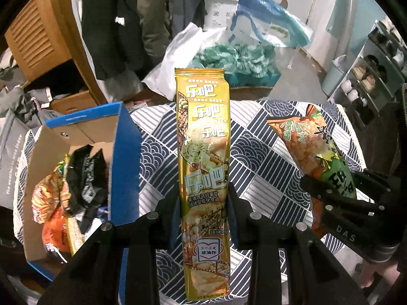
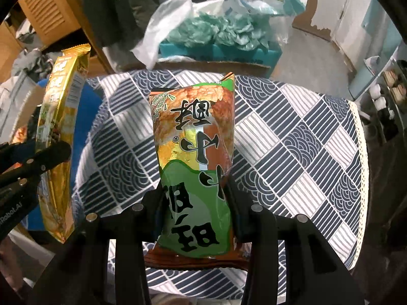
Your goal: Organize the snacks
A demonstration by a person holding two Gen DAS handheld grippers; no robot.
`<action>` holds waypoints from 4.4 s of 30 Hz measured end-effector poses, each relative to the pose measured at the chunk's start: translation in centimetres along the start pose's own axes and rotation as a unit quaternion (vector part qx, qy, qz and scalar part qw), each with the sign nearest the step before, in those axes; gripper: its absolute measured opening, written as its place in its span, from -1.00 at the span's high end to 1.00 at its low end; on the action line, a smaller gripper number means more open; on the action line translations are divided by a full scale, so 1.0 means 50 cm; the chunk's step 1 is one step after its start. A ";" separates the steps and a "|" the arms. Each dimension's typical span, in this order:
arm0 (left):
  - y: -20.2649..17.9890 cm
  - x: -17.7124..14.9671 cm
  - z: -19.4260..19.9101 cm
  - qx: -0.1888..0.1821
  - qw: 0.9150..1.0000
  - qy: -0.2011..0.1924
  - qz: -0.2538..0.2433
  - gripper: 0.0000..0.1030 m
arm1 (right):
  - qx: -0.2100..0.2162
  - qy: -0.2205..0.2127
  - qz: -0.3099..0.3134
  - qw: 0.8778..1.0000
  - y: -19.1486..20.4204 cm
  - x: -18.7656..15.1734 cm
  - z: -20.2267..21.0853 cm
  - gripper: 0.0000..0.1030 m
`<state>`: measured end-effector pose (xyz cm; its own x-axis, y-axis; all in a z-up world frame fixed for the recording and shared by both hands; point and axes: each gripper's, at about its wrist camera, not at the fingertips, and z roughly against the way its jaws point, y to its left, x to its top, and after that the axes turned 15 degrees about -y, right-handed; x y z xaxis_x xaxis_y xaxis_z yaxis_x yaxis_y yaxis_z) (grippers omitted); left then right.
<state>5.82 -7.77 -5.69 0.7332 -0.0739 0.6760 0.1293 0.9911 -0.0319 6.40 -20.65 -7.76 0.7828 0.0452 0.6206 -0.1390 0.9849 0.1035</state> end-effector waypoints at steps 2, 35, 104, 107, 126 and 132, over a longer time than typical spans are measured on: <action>0.008 0.008 0.016 0.001 1.000 -0.008 0.003 0.38 | 0.004 -0.006 0.002 1.000 0.009 0.006 0.010 0.22; 0.399 0.010 0.106 0.093 0.985 -0.044 0.137 0.38 | 0.125 -0.010 0.118 0.985 0.438 0.141 -0.032 0.22; 0.396 -0.024 0.291 0.173 0.973 -0.131 0.085 -0.80 | 0.111 -0.137 0.166 0.970 0.423 0.093 0.140 -0.48; 0.386 -0.018 0.299 0.178 0.971 -0.140 0.080 -0.82 | 0.108 -0.141 0.164 0.970 0.416 0.089 0.141 -0.48; 0.348 -0.024 0.290 0.182 0.974 -0.125 0.052 -0.82 | 0.106 -0.132 0.162 0.972 0.412 0.082 0.124 -0.49; 0.350 -0.020 0.291 0.180 0.975 -0.121 0.056 -0.82 | 0.104 -0.129 0.159 0.973 0.413 0.083 0.121 -0.49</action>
<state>-2.37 11.27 3.77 0.5443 0.0229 0.8386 -0.2171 0.9694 0.1145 3.10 -1.13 1.65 0.5053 0.2720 0.8190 -0.4894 0.8720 0.0124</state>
